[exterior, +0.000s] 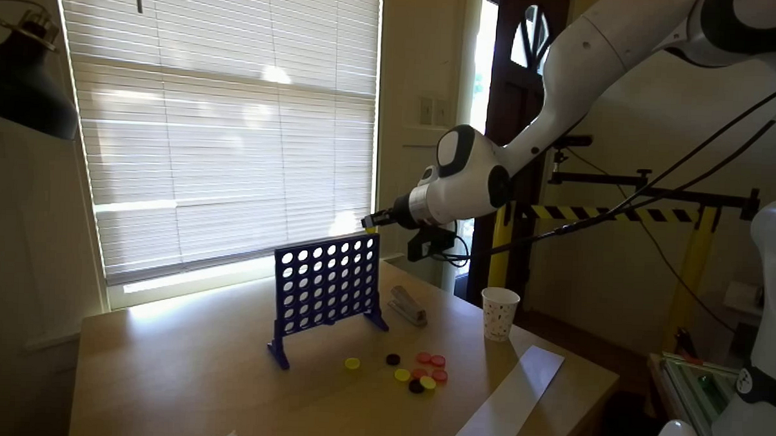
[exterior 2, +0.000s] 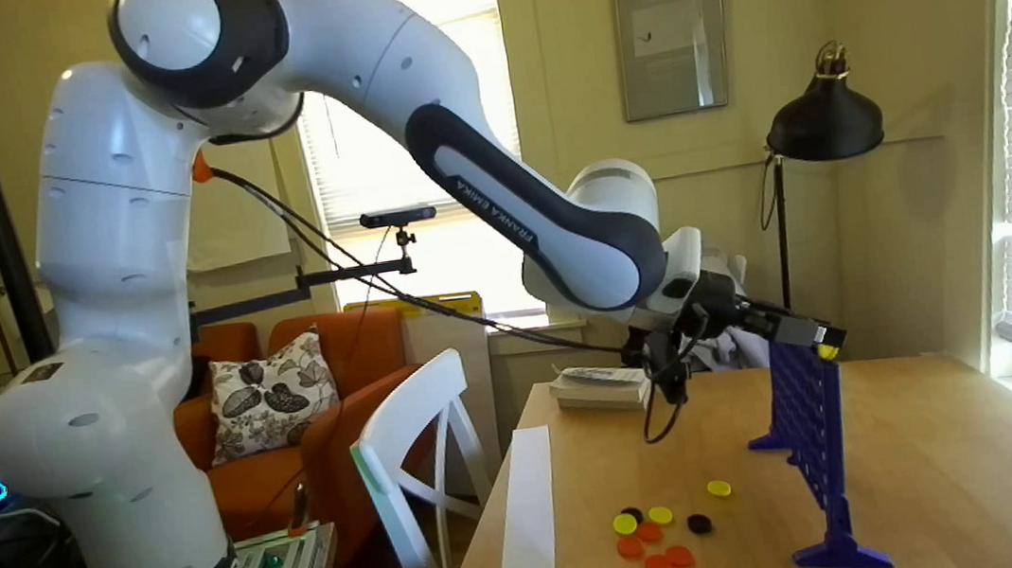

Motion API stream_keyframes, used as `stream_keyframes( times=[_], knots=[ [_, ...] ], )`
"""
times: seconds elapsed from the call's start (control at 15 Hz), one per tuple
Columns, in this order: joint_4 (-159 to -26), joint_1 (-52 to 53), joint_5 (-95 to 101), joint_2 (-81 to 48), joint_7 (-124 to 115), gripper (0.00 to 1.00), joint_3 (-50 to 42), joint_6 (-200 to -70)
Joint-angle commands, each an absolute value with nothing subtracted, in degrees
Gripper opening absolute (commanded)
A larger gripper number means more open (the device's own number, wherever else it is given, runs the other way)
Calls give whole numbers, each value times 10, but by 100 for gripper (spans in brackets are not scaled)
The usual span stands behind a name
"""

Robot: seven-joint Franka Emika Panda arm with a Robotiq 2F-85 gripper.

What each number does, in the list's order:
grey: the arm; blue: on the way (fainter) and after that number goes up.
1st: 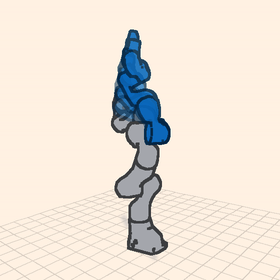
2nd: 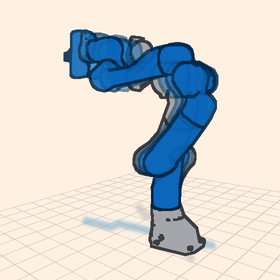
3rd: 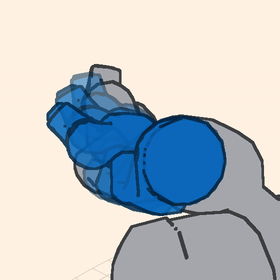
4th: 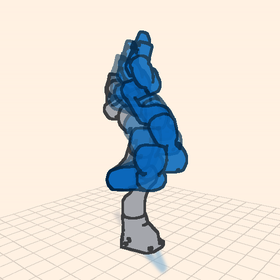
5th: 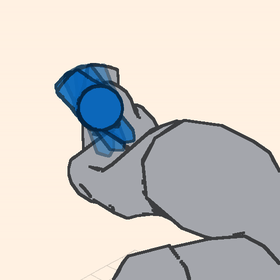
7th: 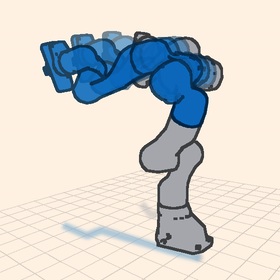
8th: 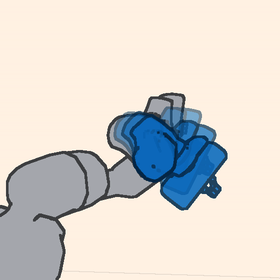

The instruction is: Put the yellow chip into the connect four game

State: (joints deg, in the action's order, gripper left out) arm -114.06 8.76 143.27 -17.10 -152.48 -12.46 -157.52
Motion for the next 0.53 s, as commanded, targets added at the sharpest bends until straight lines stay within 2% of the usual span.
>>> stream_keyframes(
  times=[0.0, 0.47],
  knots=[
    [-1143, 86, 1456, -174, -1551, 9, -118, -1556],
    [-1142, 85, 1458, -176, -1552, 9, -114, -1552]
  ],
)
